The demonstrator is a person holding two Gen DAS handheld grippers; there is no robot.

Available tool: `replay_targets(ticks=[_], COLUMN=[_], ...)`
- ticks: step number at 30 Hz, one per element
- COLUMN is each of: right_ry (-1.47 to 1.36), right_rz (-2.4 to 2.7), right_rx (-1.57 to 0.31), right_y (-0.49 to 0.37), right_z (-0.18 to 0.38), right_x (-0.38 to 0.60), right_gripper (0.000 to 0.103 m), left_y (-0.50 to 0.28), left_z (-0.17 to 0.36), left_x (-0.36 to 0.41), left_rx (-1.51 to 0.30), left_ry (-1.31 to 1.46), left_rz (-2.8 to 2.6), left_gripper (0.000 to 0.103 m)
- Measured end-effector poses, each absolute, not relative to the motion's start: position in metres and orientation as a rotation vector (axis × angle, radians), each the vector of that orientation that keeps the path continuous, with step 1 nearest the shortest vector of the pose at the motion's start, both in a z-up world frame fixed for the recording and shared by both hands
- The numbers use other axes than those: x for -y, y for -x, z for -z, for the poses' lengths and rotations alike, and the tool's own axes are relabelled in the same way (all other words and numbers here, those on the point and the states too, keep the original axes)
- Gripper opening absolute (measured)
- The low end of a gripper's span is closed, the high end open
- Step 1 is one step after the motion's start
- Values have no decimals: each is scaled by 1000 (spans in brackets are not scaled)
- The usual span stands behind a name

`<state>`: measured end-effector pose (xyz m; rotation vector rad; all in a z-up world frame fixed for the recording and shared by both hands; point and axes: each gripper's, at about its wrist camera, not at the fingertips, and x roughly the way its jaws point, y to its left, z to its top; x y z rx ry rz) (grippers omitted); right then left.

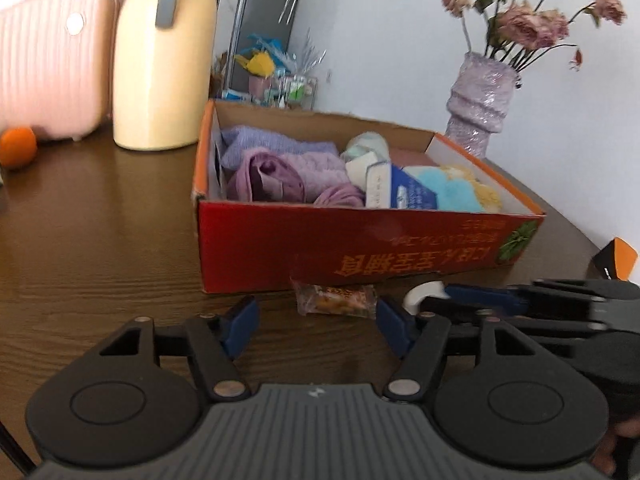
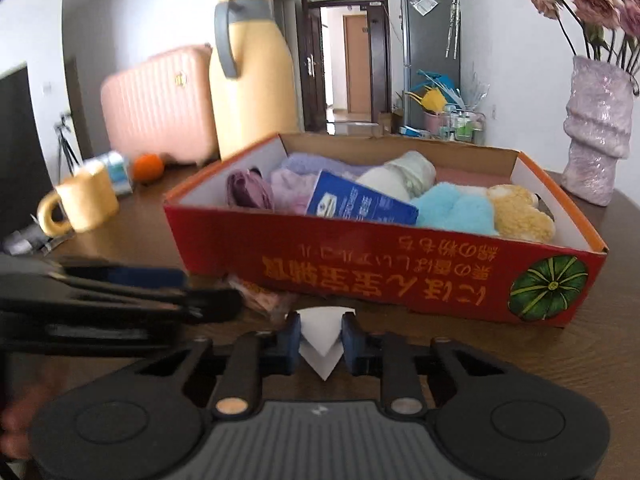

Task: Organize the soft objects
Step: 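Grasp the small white triangular item with the right gripper while the left gripper grasps the snack wrapper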

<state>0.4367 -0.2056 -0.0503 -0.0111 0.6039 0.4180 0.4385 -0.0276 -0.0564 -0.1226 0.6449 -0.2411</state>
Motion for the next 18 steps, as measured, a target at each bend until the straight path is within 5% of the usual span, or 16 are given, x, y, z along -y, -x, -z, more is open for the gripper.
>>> replay_targets(ticks=[5,7,10,18], right_ry=[-94,-106,-80,-63], right_rz=[-379,-370,-362,-372], right_rx=[-555,-539,-517,-507], right_y=[-434,-432,-429,-424], right_z=[47,47,46,47], right_x=[234,237,233,228], right_gripper=[18,18,18,18], left_y=[-458,-461,-459,-443], left_z=[63,63,64,55], left_x=[40,42,41,43], left_rx=[-673,-673,-659,-612], left_ry=[94,95,92,104], left_rz=[260,256,244,239], left_gripper=[60,41,27,16])
